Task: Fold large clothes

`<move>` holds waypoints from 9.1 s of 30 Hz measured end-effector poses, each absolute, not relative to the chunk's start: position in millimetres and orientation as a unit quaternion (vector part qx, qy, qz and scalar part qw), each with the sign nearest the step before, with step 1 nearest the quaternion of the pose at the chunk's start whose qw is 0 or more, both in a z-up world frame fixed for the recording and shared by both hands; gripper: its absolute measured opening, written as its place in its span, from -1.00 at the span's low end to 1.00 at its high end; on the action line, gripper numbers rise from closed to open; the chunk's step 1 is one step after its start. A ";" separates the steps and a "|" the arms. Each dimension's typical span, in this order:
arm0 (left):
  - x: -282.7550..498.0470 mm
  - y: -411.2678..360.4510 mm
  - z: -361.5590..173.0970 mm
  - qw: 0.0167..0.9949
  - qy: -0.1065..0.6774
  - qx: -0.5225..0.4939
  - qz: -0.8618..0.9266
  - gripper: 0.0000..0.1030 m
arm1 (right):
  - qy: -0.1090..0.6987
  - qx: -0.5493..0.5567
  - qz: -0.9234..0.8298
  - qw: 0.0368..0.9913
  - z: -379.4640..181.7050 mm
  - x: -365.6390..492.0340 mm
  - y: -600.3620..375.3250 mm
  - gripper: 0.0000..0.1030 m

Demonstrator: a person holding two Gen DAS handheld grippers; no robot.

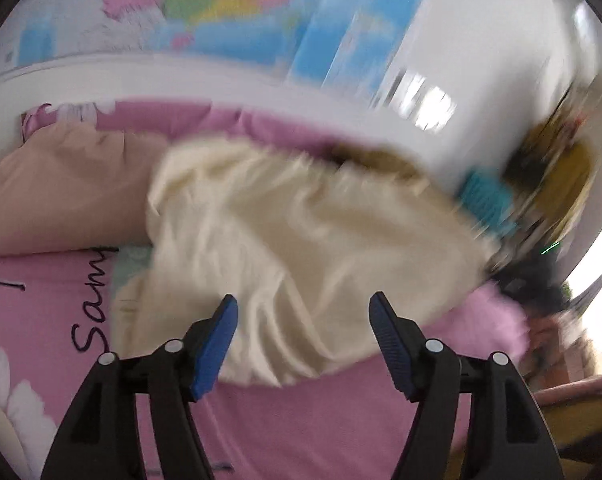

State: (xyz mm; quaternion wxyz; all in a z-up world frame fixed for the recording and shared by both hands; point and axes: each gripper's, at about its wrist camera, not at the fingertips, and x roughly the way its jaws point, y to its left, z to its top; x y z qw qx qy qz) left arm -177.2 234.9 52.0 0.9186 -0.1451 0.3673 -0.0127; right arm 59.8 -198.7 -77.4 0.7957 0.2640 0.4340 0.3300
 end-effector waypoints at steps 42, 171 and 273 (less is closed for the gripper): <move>-71.0 257.8 54.9 0.904 0.412 -0.106 0.024 0.29 | 0.363 -0.037 0.309 0.878 -22.5 126.4 -77.0 -0.14; -166.4 240.2 -20.8 0.841 0.378 -0.382 -0.069 0.88 | 0.436 0.244 0.291 0.816 -96.4 68.5 -147.1 0.89; -158.7 451.4 186.5 0.932 0.228 -0.229 0.165 -0.57 | 0.279 0.166 0.565 0.759 92.7 112.8 178.3 -0.69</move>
